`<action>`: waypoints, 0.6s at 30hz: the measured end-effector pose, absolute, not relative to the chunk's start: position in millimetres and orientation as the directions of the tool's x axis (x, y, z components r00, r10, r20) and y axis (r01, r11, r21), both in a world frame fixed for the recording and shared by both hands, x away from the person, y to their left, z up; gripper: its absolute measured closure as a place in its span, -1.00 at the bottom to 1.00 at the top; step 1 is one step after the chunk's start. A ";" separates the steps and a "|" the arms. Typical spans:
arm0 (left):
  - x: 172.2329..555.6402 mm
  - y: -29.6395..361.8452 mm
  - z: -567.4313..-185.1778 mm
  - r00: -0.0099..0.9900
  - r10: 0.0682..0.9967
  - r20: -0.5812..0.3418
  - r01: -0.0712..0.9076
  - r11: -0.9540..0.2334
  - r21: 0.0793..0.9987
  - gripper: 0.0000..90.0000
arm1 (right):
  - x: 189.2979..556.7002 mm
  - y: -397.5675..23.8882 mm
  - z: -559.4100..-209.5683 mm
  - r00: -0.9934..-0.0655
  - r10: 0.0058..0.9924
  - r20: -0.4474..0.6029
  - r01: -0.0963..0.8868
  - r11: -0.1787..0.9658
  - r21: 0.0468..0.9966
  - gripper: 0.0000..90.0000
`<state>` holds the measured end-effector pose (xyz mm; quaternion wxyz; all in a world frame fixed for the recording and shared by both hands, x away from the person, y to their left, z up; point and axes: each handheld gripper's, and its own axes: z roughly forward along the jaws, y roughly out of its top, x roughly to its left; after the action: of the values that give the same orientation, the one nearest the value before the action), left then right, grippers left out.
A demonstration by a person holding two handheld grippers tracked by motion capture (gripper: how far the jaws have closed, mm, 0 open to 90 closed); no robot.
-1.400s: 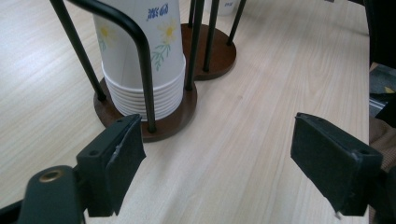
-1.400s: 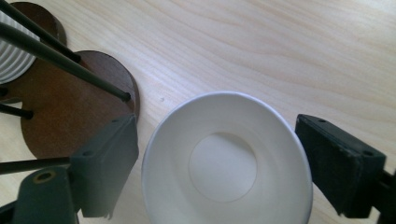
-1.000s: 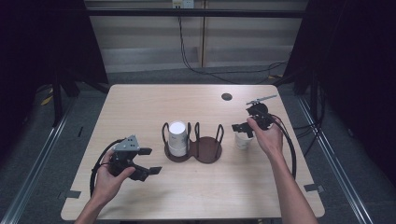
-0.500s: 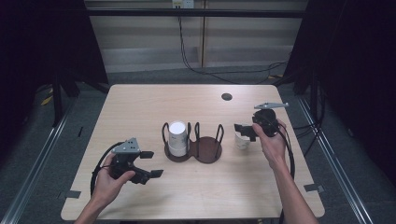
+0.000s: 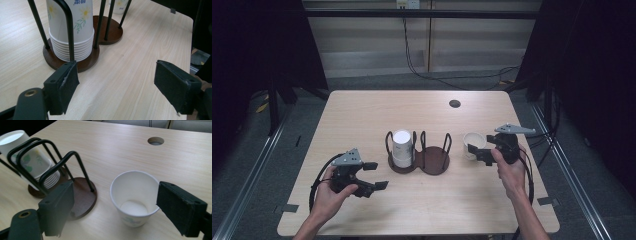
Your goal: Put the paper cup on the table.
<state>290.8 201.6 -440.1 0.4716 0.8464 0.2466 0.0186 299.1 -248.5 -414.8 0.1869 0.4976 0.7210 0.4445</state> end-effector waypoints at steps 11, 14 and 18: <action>289.5 209.4 -444.2 0.854 0.462 -0.239 0.436 -0.386 0.813 -0.57 | 265.3 -233.4 -420.3 -0.484 0.865 0.137 0.519 0.158 0.840 -0.65; 288.3 212.9 -444.2 0.844 0.476 -0.246 0.446 -0.369 0.815 -0.57 | 257.6 -227.6 -422.0 -0.496 0.855 0.154 0.519 0.149 0.842 -0.65; 287.2 216.5 -443.2 0.843 0.479 -0.243 0.441 -0.359 0.822 -0.57 | 248.6 -221.9 -420.8 -0.511 0.846 0.153 0.509 0.154 0.847 -0.65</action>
<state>287.2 216.5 -443.2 0.4924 0.8242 0.2791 0.0193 248.6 -221.9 -420.8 0.1828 0.4595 0.7373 0.4602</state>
